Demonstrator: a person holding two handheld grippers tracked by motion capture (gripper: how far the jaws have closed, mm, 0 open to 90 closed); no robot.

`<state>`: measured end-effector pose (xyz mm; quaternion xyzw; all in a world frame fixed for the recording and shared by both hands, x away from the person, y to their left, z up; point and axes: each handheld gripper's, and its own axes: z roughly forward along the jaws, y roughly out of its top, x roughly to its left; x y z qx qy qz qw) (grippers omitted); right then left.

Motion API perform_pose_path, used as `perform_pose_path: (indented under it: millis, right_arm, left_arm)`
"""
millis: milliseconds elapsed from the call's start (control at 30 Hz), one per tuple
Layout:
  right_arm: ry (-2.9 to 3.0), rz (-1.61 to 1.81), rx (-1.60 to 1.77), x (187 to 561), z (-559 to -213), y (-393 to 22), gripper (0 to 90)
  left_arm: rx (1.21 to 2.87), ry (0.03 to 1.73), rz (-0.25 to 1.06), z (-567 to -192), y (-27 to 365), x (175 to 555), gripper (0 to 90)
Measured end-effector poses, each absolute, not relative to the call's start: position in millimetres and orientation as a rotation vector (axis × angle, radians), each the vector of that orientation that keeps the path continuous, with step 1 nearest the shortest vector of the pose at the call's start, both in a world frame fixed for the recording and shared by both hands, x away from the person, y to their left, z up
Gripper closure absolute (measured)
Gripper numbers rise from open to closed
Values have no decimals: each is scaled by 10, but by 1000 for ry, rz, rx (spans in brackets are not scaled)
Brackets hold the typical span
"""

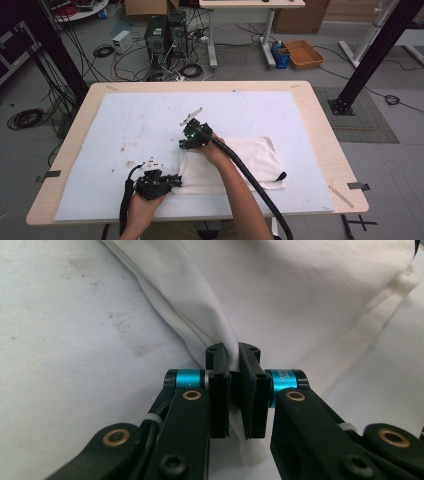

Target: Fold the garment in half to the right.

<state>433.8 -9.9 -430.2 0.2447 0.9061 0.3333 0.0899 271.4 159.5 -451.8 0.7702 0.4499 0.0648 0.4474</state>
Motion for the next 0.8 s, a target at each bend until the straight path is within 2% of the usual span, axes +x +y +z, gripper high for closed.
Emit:
perform_pose_path:
  millis: [233, 500, 800]
  right_arm:
    - [2719, 935, 634, 4291, -4347, -31, 871]
    - [2703, 975, 672, 4290, -4355, -42, 900]
    - [2663, 1118, 693, 4285, -4219, -155, 900]
  left_arm:
    - [1899, 1120, 143, -4526, 1610, 2729, 838]
    - [1861, 1119, 109, -4515, 1645, 2738, 838]
    - [1761, 1041, 77, -4400, 1657, 2729, 838]
